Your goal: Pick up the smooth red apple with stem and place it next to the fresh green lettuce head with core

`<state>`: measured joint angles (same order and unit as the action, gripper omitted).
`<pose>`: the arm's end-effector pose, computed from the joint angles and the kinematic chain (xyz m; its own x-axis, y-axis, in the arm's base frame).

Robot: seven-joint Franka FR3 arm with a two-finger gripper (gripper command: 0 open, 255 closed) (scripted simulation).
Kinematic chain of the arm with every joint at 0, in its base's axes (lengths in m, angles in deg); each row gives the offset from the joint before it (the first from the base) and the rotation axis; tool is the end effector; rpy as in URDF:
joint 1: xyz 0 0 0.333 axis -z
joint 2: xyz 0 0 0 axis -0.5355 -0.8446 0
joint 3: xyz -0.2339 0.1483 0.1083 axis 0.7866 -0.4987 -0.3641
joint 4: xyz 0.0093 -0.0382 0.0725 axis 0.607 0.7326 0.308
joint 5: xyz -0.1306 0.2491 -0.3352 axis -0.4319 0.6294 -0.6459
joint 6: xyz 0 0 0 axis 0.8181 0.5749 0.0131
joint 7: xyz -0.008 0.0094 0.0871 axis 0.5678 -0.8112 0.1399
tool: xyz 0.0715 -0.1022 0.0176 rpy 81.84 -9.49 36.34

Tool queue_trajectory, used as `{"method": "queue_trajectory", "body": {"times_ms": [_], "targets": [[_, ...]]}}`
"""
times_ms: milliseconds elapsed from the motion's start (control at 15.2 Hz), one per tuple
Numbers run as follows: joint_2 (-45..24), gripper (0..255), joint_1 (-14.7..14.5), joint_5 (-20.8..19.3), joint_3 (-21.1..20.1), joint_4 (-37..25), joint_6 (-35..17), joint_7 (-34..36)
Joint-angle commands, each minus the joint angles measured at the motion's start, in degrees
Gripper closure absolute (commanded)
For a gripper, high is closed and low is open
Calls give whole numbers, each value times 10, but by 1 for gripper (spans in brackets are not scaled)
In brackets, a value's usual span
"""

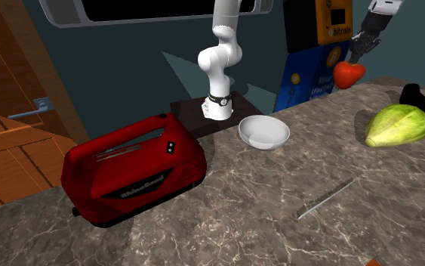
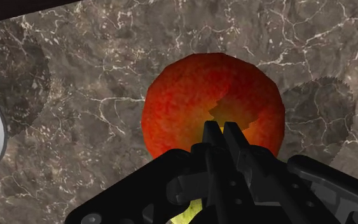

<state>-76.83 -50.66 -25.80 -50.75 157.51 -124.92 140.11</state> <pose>0.4225 0.4658 0.4946 0.9844 -0.1579 -0.0780 -0.1512 -0.9848 0.0852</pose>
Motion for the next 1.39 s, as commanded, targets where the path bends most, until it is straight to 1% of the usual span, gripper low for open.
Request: {"method": "queue_trajectory", "body": {"times_ms": [0, 660, 1320], "targets": [[1, 255, 2, 0, 1, 17, -17, -2], [-4, 255, 3, -3, 3, 88, -92, 0], [-23, 255, 1, -15, 5, 144, -165, 7]]}}
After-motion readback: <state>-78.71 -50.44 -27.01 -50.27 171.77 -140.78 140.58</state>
